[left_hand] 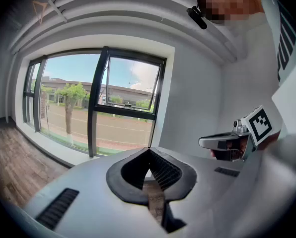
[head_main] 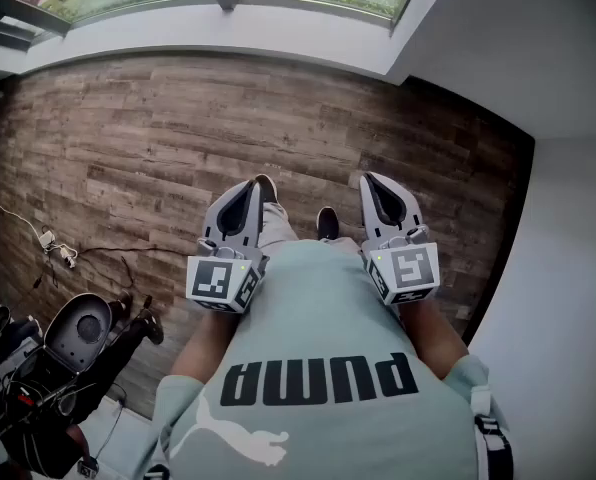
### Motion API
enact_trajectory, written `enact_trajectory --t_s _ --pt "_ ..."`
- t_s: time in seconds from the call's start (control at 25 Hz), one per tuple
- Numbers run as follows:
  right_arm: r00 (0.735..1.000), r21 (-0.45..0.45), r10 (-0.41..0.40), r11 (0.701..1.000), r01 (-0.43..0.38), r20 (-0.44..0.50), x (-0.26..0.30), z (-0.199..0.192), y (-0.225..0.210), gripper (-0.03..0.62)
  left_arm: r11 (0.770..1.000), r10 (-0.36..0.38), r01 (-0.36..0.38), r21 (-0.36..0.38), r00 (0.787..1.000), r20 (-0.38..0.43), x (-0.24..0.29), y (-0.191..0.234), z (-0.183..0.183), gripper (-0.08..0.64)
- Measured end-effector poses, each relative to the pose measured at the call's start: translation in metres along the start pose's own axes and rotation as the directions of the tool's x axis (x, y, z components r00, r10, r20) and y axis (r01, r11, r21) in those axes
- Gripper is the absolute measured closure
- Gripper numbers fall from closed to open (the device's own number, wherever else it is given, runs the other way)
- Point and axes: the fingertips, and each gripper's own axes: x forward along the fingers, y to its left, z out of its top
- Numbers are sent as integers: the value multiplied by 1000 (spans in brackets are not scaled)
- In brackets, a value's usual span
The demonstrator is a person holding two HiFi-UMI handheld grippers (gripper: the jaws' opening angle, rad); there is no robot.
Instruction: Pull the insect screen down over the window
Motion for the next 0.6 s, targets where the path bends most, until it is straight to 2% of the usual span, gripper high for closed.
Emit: enact_trajectory --t_s 0.2,0.6 --pt "999 -14 -19 1000 19 31 13 1 -5 589 999 37 -38 21 998 40 8 28 6 549" --pt "1000 -6 -6 1000 6 -6 31 -10 4 590 995 103 -103 -1 994 41 0 64 1 549"
